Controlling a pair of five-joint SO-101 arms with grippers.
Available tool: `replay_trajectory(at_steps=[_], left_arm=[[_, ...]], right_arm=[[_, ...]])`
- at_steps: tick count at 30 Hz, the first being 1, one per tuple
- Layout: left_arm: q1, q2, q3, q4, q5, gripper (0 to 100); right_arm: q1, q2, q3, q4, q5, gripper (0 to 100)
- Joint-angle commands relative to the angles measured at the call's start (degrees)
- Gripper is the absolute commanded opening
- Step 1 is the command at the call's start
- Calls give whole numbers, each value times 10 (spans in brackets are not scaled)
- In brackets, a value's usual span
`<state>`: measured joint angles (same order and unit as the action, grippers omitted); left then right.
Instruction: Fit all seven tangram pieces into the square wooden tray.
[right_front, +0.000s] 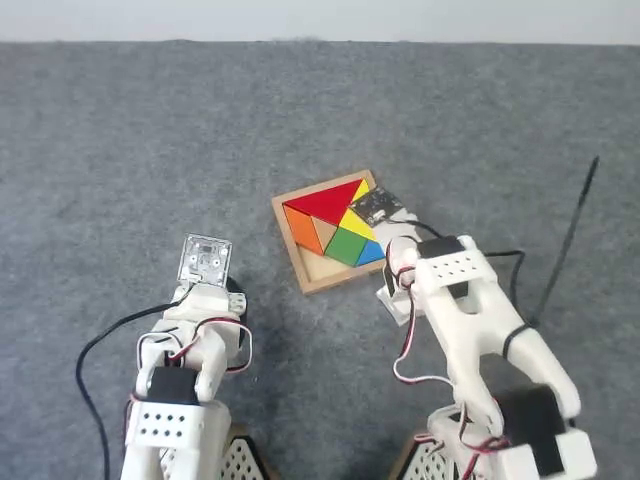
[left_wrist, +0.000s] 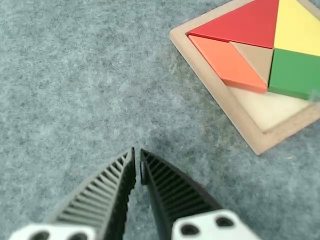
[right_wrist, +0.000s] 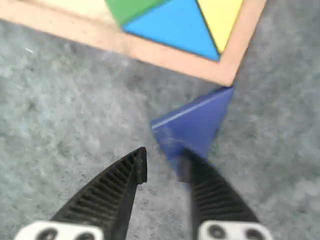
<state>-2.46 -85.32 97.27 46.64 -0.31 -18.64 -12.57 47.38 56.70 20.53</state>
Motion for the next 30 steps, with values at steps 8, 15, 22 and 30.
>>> replay_trajectory(at_steps=[8, 15, 22, 30], left_arm=[[-3, -7, -5, 1, 4, 15], [-3, -7, -5, 1, 4, 15], [-3, -7, -5, 1, 4, 15], [-3, -7, -5, 1, 4, 15]], right_arm=[[0, 10, -31, -36, 4, 275], [4, 32, -28, -82, -43, 275], [5, 68, -33, -100, -47, 274], [-2, 68, -33, -127, -152, 274]])
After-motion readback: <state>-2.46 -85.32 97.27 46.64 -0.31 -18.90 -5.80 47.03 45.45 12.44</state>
